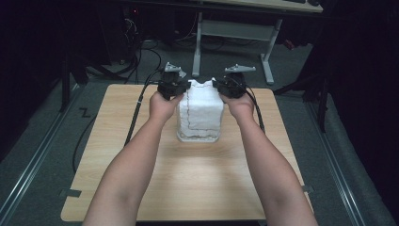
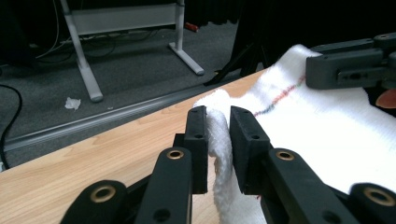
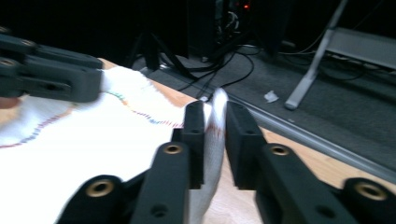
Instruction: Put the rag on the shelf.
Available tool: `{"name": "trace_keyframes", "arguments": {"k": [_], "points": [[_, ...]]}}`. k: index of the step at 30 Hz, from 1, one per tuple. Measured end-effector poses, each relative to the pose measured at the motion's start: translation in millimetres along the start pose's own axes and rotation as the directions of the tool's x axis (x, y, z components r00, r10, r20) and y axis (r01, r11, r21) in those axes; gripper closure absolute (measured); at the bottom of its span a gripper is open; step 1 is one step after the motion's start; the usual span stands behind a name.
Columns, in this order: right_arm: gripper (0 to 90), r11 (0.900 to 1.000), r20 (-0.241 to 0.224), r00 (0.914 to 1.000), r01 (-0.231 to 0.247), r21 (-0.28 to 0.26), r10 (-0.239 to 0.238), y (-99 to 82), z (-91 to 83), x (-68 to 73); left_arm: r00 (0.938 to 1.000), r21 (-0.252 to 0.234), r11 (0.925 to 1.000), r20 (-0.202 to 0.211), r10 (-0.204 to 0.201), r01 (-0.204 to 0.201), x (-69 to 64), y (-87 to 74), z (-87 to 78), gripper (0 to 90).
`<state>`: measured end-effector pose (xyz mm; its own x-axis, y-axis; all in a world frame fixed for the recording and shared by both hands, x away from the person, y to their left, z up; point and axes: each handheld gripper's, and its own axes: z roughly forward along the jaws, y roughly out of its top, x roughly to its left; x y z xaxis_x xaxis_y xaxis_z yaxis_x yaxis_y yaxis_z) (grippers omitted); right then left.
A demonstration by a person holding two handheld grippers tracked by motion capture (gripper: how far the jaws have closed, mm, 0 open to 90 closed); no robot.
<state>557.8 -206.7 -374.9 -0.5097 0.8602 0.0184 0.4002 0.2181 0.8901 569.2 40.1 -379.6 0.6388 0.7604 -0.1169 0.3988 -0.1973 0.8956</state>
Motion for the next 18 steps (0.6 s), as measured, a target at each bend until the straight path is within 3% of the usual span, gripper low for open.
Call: {"name": "trace_keyframes", "arguments": {"k": [2,10,18], "points": [[71.3,1.0000,0.017,0.9999,-0.004,-0.006,0.004,0.7,-0.5,-0.5,0.9999,-0.012,0.9998,0.001,-0.016,0.016,2.0,-0.6,-1.8,74.5],[68.4,0.9996,0.022,0.9997,-0.011,-0.025,0.012,4.3,-11.5,-3.8,0.9992,-0.050,0.9980,-0.010,-0.040,0.039,4.1,5.5,-13.7,64.8],[60.1,0.9983,0.019,0.9997,0.016,-0.055,-0.015,-3.0,-39.1,5.4,0.9996,-0.102,0.9944,-0.007,-0.028,0.027,-3.2,-4.6,-45.3,58.4]]}}
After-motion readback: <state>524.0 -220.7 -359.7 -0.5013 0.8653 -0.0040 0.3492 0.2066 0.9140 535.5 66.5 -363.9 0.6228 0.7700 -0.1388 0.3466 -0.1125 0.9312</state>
